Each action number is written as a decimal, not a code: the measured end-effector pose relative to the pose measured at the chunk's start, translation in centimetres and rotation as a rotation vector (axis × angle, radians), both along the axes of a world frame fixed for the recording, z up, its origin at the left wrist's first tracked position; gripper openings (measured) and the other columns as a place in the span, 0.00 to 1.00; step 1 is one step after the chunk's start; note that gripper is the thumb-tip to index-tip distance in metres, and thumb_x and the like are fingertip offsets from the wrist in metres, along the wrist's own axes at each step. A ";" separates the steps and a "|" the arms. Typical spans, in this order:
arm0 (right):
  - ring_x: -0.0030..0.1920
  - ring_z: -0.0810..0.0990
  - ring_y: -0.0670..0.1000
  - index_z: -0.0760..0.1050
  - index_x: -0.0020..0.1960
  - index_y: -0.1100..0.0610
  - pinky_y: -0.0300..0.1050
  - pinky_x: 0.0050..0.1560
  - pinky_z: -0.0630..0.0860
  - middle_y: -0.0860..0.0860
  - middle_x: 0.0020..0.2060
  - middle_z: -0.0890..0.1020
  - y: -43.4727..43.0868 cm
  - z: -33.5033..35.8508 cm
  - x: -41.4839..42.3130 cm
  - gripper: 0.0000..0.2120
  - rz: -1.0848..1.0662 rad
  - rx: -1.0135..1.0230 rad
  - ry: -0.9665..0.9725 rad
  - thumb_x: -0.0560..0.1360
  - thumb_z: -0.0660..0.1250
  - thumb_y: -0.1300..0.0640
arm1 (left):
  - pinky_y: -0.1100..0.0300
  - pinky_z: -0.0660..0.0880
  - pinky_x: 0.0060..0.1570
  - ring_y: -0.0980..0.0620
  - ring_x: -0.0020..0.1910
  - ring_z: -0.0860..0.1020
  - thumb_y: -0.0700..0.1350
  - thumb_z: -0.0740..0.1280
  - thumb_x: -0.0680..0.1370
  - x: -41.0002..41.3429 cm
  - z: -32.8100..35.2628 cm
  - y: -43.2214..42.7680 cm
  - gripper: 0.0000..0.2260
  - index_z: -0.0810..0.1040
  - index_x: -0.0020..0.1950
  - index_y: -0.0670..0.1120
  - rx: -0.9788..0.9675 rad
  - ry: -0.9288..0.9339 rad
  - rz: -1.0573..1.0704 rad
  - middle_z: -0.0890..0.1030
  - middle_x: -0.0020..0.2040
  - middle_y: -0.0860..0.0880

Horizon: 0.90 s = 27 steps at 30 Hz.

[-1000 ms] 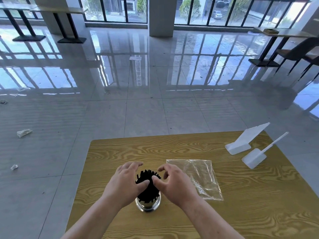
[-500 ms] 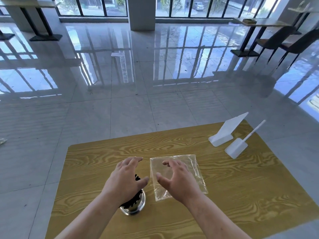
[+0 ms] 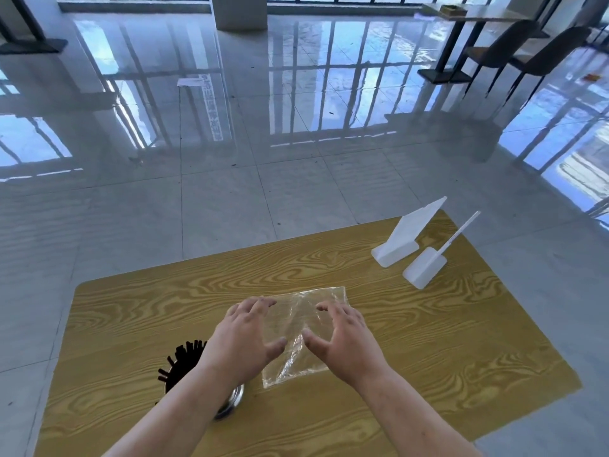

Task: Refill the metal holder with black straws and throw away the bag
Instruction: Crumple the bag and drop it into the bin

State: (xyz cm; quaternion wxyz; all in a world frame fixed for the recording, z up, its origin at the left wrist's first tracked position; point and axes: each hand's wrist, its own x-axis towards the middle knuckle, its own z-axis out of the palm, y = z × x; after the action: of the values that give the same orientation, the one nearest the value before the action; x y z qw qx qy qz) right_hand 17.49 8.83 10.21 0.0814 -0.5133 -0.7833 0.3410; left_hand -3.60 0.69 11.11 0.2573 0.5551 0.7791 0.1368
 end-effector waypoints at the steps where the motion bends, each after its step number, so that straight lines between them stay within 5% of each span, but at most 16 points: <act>1: 0.74 0.67 0.45 0.70 0.75 0.46 0.41 0.70 0.66 0.44 0.71 0.75 0.3 -0.3 0.3 0.33 -0.002 -0.009 -0.004 0.75 0.66 0.31 | 0.54 0.63 0.75 0.51 0.79 0.63 0.67 0.69 0.74 0.3 -0.2 0.4 0.37 0.63 0.80 0.59 -0.008 0.000 -0.006 0.67 0.79 0.57; 17: 0.80 0.61 0.52 0.66 0.79 0.50 0.50 0.79 0.62 0.50 0.76 0.72 4.2 -8.2 2.1 0.37 0.013 -0.129 -0.097 0.76 0.67 0.33 | 0.52 0.62 0.77 0.47 0.81 0.60 0.63 0.70 0.75 5.3 -7.6 5.9 0.39 0.61 0.82 0.55 -0.249 0.017 -0.065 0.61 0.84 0.51; 24: 0.83 0.55 0.53 0.60 0.83 0.51 0.48 0.83 0.48 0.53 0.82 0.64 5.2 -11.4 2.1 0.39 0.065 -0.191 -0.159 0.78 0.67 0.37 | 0.41 0.63 0.78 0.42 0.83 0.54 0.63 0.78 0.69 6.1 -11.3 6.7 0.50 0.54 0.84 0.57 -0.406 0.059 -0.009 0.48 0.87 0.49; 27: 0.82 0.56 0.55 0.60 0.83 0.51 0.49 0.82 0.52 0.53 0.82 0.65 5.2 -12.0 2.1 0.39 0.073 -0.190 -0.172 0.78 0.67 0.37 | 0.40 0.65 0.77 0.42 0.83 0.53 0.66 0.79 0.66 6.4 -12.6 6.8 0.56 0.50 0.85 0.58 -0.440 0.099 0.008 0.45 0.86 0.50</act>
State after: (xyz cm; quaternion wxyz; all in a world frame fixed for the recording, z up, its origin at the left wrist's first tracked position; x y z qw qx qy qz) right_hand 19.64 13.99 -1.76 -0.0476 -0.5172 -0.7699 0.3709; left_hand 2.78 7.45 -1.52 0.3333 0.4885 0.8040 -0.0629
